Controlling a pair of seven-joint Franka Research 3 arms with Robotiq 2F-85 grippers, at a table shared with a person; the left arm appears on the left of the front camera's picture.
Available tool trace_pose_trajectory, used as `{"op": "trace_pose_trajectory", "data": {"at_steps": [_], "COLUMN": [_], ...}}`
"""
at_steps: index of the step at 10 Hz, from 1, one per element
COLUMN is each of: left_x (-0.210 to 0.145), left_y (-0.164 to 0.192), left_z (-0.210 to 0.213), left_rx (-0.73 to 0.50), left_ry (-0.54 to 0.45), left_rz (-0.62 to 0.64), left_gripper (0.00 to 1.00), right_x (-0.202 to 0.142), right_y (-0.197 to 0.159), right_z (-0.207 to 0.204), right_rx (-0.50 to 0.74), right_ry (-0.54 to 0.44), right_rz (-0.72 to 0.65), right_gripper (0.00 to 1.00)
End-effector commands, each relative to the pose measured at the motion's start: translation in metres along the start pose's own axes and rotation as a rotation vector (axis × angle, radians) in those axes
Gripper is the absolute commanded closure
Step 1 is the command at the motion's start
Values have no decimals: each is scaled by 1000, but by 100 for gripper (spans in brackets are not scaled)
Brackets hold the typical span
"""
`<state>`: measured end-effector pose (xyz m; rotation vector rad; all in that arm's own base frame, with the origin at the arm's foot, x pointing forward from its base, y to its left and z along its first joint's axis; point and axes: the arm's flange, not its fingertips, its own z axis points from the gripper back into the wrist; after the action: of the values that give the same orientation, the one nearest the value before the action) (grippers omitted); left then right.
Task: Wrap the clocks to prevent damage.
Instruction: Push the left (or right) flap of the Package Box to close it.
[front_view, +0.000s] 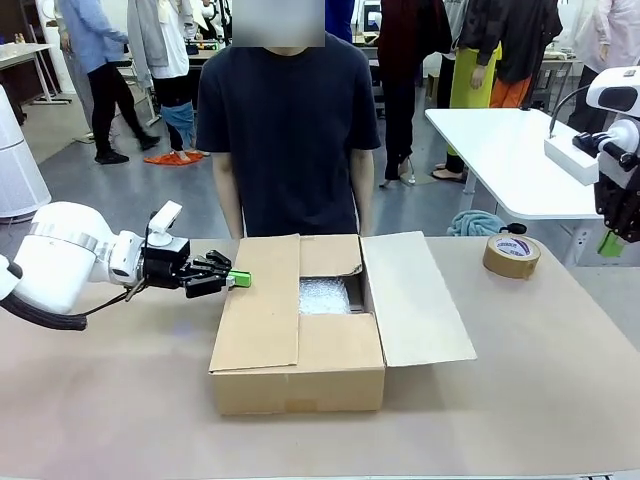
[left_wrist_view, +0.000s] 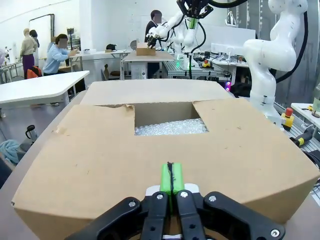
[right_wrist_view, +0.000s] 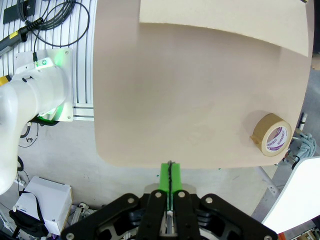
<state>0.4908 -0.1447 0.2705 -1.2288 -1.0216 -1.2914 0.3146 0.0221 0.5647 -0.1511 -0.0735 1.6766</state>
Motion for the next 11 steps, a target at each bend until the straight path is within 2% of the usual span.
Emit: {"op": "trace_pose_trajectory", "data": {"at_steps": [1,9,10,11], "left_x": [-3,-3,-3,-3], "left_y": [0,0,0,0], "left_z": [0,0,0,0], "left_rx": [2,2,2,2], "left_ry": [10,10,10,10], "left_rz": [3,3,3,3], "left_gripper": [100,100,100,100], "right_x": [0,0,-16,-33], "right_y": [0,0,-23,-37], "right_z": [-2,0,-7,-23], "right_rx": [3,0,-1,-18], "right_ry": [-21,0,-281,-429], "right_rz": [15,0,-36,-87], "right_gripper": [99,99,99,99]}}
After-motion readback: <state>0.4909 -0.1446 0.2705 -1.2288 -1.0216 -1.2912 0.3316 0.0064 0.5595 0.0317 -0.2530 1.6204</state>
